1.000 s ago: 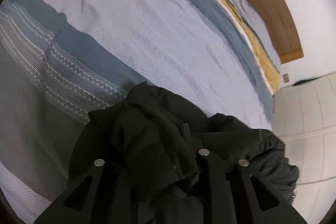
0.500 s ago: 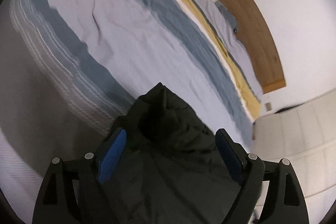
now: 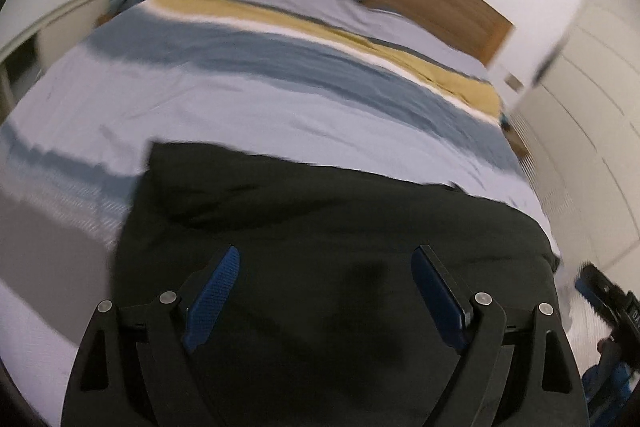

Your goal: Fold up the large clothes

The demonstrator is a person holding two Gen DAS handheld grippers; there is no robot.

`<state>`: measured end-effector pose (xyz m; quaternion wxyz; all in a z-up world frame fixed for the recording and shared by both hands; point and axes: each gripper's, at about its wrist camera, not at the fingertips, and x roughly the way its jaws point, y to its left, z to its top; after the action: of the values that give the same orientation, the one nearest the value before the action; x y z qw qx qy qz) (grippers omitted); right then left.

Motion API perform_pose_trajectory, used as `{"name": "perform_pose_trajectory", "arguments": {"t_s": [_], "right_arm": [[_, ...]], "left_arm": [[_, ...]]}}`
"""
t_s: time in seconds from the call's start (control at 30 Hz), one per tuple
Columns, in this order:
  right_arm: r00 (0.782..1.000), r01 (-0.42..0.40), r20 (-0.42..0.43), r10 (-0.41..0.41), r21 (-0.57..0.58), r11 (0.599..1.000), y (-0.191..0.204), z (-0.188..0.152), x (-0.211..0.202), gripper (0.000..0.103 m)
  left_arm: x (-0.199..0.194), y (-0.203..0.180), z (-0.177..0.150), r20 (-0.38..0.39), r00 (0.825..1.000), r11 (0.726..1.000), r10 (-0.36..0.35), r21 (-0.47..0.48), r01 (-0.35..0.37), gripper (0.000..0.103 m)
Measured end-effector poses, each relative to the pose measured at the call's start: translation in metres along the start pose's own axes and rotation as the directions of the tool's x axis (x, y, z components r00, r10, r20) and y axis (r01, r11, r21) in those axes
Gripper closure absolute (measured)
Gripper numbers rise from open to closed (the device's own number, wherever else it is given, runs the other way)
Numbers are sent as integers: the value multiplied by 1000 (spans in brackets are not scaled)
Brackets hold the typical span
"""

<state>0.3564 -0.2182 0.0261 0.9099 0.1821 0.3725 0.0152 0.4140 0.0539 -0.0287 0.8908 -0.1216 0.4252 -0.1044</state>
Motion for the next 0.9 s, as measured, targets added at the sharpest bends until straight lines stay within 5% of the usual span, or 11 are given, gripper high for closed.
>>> {"name": "perform_pose_trajectory", "arguments": {"t_s": [0.3,0.9], "right_arm": [[997,55,-54,-63,-143,988,37,-15,72,13],[992,48,-110,-59,-94,994,10,-16,118,13]], "left_arm": [[68,-56,1,-16,998,987,63,151,-60,10],[109,-58,-6,-60,990,981,125,158,-114,3]]}}
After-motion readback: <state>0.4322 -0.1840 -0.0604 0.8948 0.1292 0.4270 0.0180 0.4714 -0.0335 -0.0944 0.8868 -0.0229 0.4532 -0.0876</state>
